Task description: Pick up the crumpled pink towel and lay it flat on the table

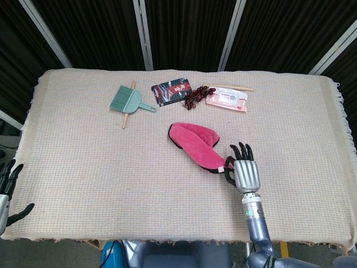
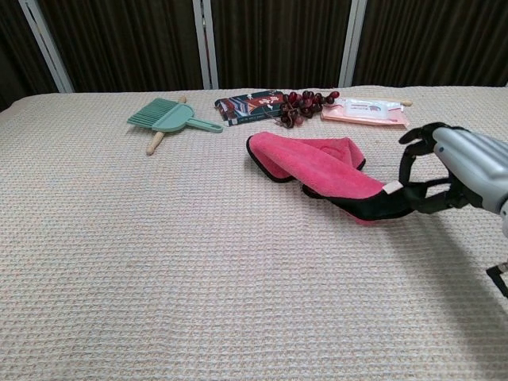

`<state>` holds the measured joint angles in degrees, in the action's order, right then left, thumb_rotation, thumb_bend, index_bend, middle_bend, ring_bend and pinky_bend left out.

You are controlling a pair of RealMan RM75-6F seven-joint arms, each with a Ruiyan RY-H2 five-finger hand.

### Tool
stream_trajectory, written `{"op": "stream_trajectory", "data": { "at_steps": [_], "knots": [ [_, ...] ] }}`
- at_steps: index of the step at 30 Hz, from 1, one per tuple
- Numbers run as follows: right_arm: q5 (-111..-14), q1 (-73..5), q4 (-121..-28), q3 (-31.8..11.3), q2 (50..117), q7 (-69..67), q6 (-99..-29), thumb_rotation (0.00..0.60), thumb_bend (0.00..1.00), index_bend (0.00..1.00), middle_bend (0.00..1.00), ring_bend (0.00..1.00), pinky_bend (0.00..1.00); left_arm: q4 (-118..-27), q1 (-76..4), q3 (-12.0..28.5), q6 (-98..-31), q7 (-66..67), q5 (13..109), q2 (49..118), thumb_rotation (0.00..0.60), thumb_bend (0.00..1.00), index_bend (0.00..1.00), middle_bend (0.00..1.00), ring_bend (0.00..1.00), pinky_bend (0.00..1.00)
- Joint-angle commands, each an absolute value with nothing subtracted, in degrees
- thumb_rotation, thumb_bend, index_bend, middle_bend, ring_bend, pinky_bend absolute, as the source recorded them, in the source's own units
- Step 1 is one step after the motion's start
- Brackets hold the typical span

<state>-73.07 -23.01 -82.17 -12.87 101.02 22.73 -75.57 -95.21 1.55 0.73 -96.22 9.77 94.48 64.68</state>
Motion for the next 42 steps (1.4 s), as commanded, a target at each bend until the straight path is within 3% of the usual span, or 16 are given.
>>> {"op": "stream_trajectory", "data": {
  "at_steps": [1,11,18,29,34,42],
  "knots": [
    [-74.0,-24.8,-87.7,-15.3,98.9,25.8,-76.2,0.600,0.46,0.60,0.19,0.00,0.00,-95.1,1.4,0.9,-95.9,9.7,94.1,64.8,0.600,0.02,0.00,0.00,0.00,0.00],
    [-70.4,-32.2,-102.2,-25.7,91.9,40.3,-74.9,0.600,0.47,0.60,0.19,0.00,0.00,-96.3,-0.5,2.2,-92.0,9.0,90.8,65.2,0.600,0.02,0.00,0.00,0.00,0.00],
    [-62.7,-39.4,-107.6,-34.1,88.6,50.4,-74.0,0.600,0.47,0.60,0.19,0.00,0.00,-98.1,-4.0,4.6,-87.5,10.6,87.9,66.7,0.600,0.02,0.00,0.00,0.00,0.00],
    [-54.2,-47.7,-107.7,-36.9,87.9,61.1,-76.7,0.600,0.47,0.60,0.19,0.00,0.00,-100.9,-11.0,9.5,-81.1,13.4,83.5,71.1,0.600,0.04,0.00,0.00,0.00,0.00],
    [-49.1,-54.3,-106.3,-37.4,88.3,74.3,-81.5,0.600,0.47,0.60,0.19,0.00,0.00,-99.2,-16.4,11.4,-75.9,15.5,80.8,77.1,0.600,0.04,0.00,0.00,0.00,0.00],
    [-43.6,-61.6,-106.1,-38.6,88.8,85.8,-89.0,0.600,0.48,0.60,0.19,0.00,0.00,-95.0,-19.3,11.8,-73.2,14.0,78.3,80.6,0.600,0.04,0.00,0.00,0.00,0.00]
  ]
}}
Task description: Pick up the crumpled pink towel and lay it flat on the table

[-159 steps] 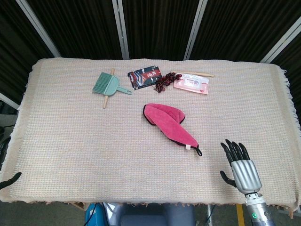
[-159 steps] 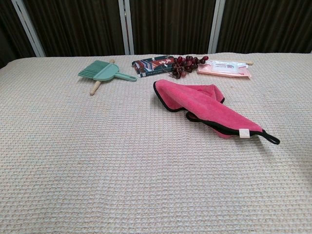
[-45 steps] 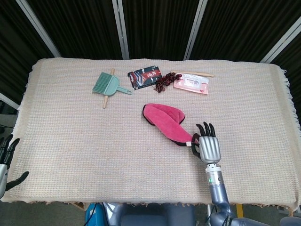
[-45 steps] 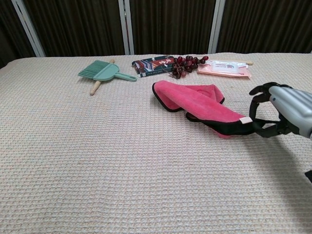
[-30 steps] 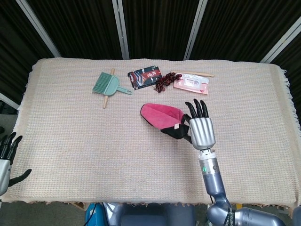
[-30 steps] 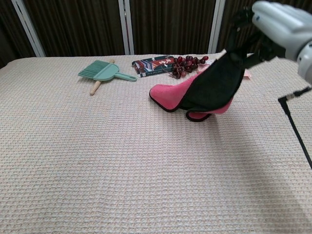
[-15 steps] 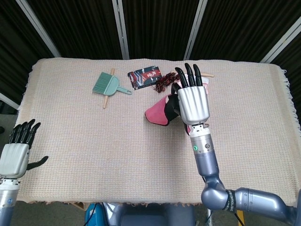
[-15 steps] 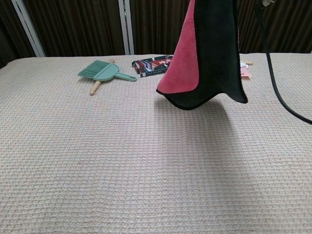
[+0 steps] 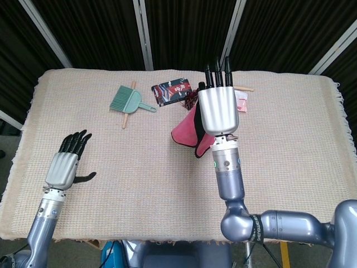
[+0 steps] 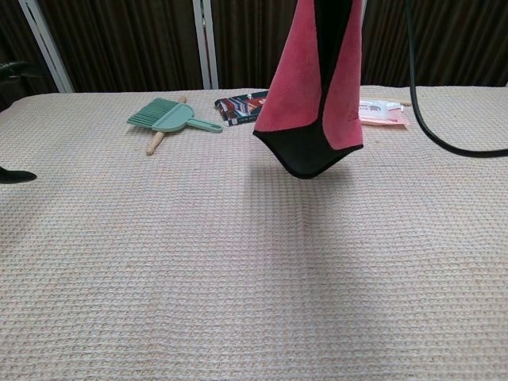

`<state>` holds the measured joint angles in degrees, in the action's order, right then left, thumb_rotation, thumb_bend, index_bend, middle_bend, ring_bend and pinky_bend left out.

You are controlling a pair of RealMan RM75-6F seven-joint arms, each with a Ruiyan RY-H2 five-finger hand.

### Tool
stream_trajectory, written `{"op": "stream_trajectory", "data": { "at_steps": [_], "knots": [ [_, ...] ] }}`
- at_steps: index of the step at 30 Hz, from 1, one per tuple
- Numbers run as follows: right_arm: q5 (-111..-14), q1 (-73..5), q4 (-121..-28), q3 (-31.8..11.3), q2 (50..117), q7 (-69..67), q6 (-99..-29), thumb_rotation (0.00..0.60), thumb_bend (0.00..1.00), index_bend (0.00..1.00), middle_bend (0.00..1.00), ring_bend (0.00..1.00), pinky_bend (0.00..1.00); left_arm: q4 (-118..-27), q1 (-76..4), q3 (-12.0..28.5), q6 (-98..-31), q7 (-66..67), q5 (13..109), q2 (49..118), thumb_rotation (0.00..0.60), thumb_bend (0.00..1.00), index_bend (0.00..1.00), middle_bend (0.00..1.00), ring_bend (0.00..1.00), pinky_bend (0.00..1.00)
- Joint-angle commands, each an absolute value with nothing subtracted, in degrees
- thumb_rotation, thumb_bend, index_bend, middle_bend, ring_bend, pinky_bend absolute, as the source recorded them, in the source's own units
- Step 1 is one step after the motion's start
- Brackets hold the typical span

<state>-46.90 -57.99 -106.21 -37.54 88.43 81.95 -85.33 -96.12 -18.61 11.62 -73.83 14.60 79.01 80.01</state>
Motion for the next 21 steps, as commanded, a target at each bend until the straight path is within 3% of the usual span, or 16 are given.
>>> {"op": "stream_trajectory", "data": {
  "at_steps": [1,12,21],
  "knots": [
    [-42.9,-62.1,-106.2,-38.8,88.8,86.4,-89.7,0.600,0.48,0.60,0.19,0.00,0.00,-94.6,-19.5,11.9,-73.1,13.7,78.1,80.7,0.600,0.04,0.00,0.00,0.00,0.00],
    [-36.9,-66.5,-105.7,-38.8,89.5,87.7,-95.0,0.600,0.48,0.60,0.19,0.00,0.00,-90.0,-24.8,16.3,-72.9,10.7,77.6,84.4,0.600,0.05,0.00,0.00,0.00,0.00],
    [-34.5,-69.0,-106.1,-38.3,89.4,86.2,-96.5,0.600,0.48,0.62,0.19,0.00,0.00,-82.2,-32.5,19.7,-72.8,10.4,78.4,93.5,0.600,0.05,0.00,0.00,0.00,0.00]
  ]
}}
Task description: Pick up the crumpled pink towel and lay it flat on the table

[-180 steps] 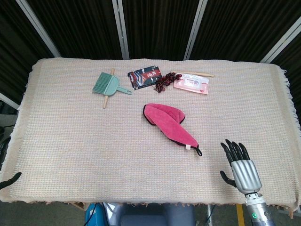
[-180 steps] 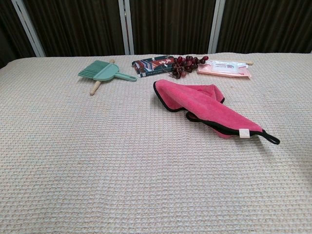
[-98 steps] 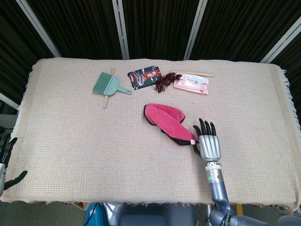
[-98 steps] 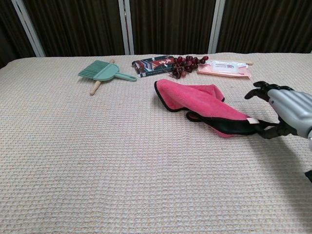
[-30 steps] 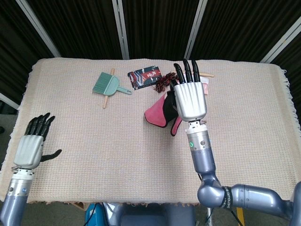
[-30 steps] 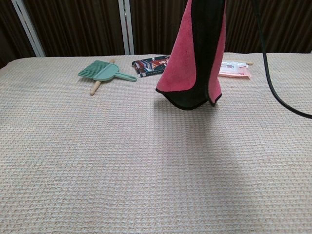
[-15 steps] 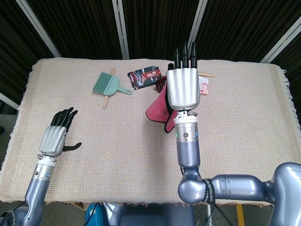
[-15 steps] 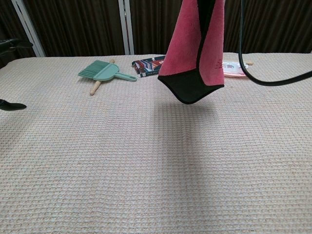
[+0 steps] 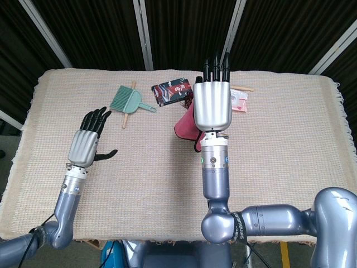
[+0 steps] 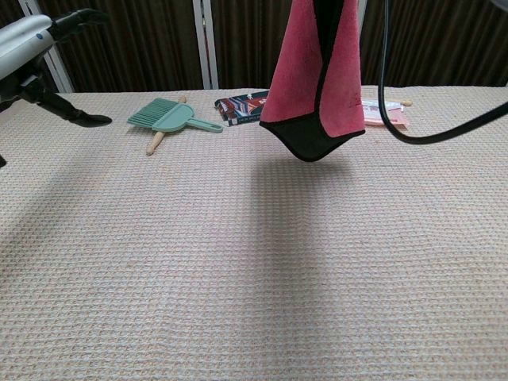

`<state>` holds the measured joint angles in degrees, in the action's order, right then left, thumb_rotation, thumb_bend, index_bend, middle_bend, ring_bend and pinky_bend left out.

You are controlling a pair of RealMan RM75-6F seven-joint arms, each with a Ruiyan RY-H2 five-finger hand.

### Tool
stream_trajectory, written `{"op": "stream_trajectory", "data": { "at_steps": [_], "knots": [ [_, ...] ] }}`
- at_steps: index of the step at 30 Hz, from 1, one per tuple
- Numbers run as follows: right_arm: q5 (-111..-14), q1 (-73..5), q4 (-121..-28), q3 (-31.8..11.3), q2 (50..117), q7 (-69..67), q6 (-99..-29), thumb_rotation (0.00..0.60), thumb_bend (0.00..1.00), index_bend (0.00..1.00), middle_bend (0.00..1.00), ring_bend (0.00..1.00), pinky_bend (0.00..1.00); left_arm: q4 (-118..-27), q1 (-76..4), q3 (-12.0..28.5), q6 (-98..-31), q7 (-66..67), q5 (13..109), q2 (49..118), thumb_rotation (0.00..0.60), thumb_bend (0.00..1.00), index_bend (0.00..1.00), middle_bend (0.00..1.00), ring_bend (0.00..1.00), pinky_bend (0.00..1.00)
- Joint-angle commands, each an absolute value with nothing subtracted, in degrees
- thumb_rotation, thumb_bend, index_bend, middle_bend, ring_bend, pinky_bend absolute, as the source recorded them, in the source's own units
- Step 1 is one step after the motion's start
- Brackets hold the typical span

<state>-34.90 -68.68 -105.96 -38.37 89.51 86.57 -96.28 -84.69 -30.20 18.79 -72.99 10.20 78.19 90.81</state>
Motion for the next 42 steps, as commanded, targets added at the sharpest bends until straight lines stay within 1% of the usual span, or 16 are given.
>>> {"op": "stream_trajectory", "data": {
  "at_steps": [1,7,11,19,26,30,36,39,42],
  "knots": [
    [-34.1,-69.3,-106.1,-38.3,89.4,85.9,-96.6,0.600,0.48,0.62,0.19,0.00,0.00,-81.2,-33.4,19.9,-72.7,10.7,78.3,94.7,0.600,0.05,0.00,0.00,0.00,0.00],
    [-33.1,-69.9,-106.4,-38.0,89.1,84.9,-97.1,0.600,0.48,0.62,0.19,0.00,0.00,-76.4,-36.5,20.6,-73.3,11.4,78.8,99.1,0.600,0.05,0.00,0.00,0.00,0.00],
    [-32.5,-70.1,-106.6,-37.6,88.9,84.1,-97.3,0.600,0.48,0.62,0.19,0.00,0.00,-71.2,-38.8,20.9,-74.3,10.8,79.9,102.7,0.600,0.05,0.00,0.00,0.00,0.00],
    [-31.3,-69.9,-107.6,-36.9,87.2,82.1,-97.7,0.600,0.48,0.62,0.19,0.00,0.00,-60.4,-43.5,21.1,-72.8,8.5,79.1,110.3,0.600,0.07,0.00,0.00,0.00,0.00],
    [-30.4,-69.2,-109.1,-36.2,85.2,80.7,-98.1,0.600,0.48,0.62,0.19,0.00,0.00,-53.1,-46.5,21.4,-71.4,6.4,77.4,116.3,0.600,0.08,0.00,0.00,0.00,0.00],
    [-29.9,-68.7,-109.7,-35.8,84.1,80.0,-98.1,0.600,0.48,0.62,0.19,0.00,0.00,-52.5,-47.0,20.9,-71.0,6.0,77.2,117.6,0.600,0.08,0.00,0.00,0.00,0.00],
    [-29.2,-68.2,-110.2,-35.2,82.8,78.5,-98.0,0.600,0.48,0.62,0.19,0.00,0.00,-54.7,-47.1,20.8,-69.8,6.6,76.1,116.9,0.600,0.09,0.00,0.00,0.00,0.00],
    [-29.0,-68.1,-110.7,-34.6,82.3,78.0,-98.0,0.600,0.48,0.62,0.19,0.00,0.00,-58.4,-46.6,20.6,-69.7,7.2,76.0,114.9,0.600,0.09,0.00,0.00,0.00,0.00],
    [-28.9,-68.1,-111.1,-34.3,82.1,77.4,-98.1,0.600,0.48,0.62,0.19,0.00,0.00,-63.5,-45.6,21.4,-69.4,8.3,74.5,112.1,0.600,0.13,0.00,0.00,0.00,0.00]
  ]
}}
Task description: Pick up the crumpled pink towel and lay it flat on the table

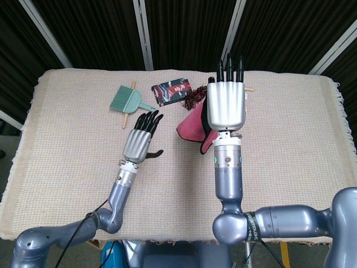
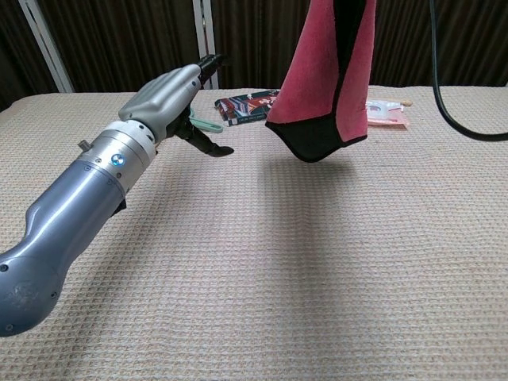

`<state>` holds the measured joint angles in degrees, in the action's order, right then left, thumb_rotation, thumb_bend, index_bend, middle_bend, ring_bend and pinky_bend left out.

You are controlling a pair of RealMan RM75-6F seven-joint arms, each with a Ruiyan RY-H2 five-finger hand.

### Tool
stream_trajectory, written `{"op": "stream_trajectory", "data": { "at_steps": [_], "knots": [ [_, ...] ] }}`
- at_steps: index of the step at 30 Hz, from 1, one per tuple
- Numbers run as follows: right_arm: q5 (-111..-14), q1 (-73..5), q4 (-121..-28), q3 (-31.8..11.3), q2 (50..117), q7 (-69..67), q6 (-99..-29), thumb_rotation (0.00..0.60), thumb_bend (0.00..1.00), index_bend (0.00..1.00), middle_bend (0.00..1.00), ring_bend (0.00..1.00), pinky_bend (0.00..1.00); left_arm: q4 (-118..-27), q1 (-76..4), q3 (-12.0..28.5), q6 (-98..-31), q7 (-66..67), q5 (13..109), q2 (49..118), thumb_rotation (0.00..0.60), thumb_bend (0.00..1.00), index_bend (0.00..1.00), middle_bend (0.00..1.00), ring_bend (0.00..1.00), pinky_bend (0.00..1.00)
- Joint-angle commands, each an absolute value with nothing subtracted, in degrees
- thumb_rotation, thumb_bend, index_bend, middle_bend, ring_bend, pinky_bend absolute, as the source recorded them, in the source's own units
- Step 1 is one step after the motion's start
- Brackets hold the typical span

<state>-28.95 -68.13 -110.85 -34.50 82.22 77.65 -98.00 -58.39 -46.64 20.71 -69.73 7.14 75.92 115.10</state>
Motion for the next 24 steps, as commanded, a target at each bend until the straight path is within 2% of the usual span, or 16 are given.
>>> {"op": "stream_trajectory", "data": {
  "at_steps": [1,7,10,16,24],
  "knots": [
    [-29.0,-68.1,-111.2,-34.1,82.0,77.2,-98.2,0.600,0.48,0.62,0.19,0.00,0.00,-66.3,-45.2,22.0,-68.7,8.9,73.2,110.8,0.600,0.14,0.00,0.00,0.00,0.01],
    [-29.1,-68.6,-111.9,-33.7,81.6,76.5,-98.6,0.600,0.48,0.62,0.19,0.00,0.00,-82.4,-42.8,26.7,-63.7,13.6,60.9,102.8,0.600,0.20,0.00,0.00,0.00,0.03],
    [-29.0,-69.1,-112.2,-33.7,81.6,76.7,-99.1,0.600,0.48,0.62,0.19,0.00,0.00,-86.9,-42.4,28.1,-62.5,15.5,56.2,99.8,0.600,0.21,0.00,0.00,0.00,0.03],
    [-29.1,-70.6,-112.5,-33.3,82.5,77.0,-99.8,0.600,0.48,0.62,0.19,0.00,0.00,-89.4,-42.3,28.0,-62.8,17.0,53.8,96.5,0.600,0.21,0.00,0.00,0.00,0.03],
    [-28.6,-72.9,-110.7,-32.9,84.3,78.7,-101.1,0.600,0.48,0.62,0.19,0.00,0.00,-89.2,-41.3,24.8,-62.9,15.2,54.8,94.4,0.600,0.21,0.00,0.00,0.00,0.03]
  ]
}}
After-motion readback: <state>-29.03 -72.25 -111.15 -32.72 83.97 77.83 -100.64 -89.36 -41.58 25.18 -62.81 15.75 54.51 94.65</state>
